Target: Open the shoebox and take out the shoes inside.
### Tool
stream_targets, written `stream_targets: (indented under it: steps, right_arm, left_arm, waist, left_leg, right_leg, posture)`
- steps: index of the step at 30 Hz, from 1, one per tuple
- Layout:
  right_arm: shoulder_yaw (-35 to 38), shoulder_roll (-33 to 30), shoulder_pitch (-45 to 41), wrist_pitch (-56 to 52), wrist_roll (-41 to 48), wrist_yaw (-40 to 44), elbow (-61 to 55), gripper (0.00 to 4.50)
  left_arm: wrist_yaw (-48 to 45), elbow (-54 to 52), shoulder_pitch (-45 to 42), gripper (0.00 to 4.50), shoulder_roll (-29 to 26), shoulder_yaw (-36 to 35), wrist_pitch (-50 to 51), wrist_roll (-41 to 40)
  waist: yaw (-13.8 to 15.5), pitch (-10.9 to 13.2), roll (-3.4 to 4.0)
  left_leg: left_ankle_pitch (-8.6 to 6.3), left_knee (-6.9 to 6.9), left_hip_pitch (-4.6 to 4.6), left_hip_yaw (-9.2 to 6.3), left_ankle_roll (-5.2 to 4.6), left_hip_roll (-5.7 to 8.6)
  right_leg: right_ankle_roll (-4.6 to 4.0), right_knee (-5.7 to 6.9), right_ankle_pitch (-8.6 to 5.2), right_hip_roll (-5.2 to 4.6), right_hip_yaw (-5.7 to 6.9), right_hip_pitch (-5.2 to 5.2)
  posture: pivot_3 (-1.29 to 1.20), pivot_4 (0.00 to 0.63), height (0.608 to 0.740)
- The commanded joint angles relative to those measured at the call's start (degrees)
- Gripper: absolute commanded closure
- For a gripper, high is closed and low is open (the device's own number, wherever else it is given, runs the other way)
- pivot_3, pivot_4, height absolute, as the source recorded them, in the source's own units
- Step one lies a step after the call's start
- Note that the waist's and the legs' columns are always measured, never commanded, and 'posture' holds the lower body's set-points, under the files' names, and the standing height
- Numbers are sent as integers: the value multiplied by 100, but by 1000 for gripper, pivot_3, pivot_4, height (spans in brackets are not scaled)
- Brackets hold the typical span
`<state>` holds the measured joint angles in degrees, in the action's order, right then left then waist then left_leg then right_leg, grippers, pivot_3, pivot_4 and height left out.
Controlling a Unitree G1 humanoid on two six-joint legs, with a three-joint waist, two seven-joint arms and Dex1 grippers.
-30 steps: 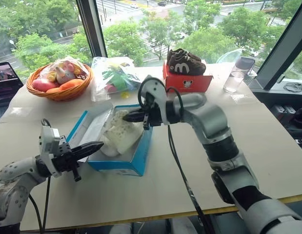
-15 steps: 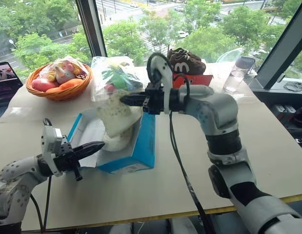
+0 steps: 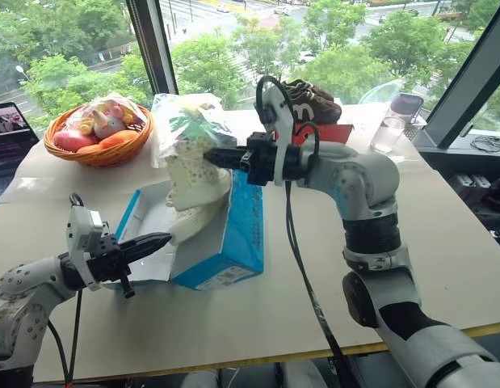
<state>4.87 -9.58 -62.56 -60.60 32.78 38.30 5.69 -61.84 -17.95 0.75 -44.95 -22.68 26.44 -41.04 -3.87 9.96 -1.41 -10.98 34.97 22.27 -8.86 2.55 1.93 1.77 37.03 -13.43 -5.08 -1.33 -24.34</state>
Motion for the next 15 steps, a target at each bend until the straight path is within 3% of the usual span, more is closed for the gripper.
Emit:
stream_targets:
  steps: [1,9,15]
  right_arm:
    - [245,-210,-240,37,198,-58,-173,4481]
    - [264,-672,30,0,200,-115,-275,4481]
    - [683,-762,-22,-217,738,-163,-559,4481]
  left_arm:
    - [-44,-228,-156,4500,-181,-192,-7,-196]
    - [-47,-605,-235,4500,-486,-609,350,-782]
    - [-98,-533,-110,4500,-494,-732,335,-861]
  waist:
    - [0,0,0]
    - [1,4,3]
    - [-11,21,26]
  left_leg:
    - [0,0,0,0,0,0]
    - [0,1,2,0,0,0]
    - [0,0,2,1,-1,-1]
  right_leg:
    - [0,0,0,0,0,0]
    - [2,-1,-1,0,0,1]
    - [4,0,-3,1,-1,0]
  posture:
    - [0,150,740]
    - [0,150,740]
    - [0,150,740]
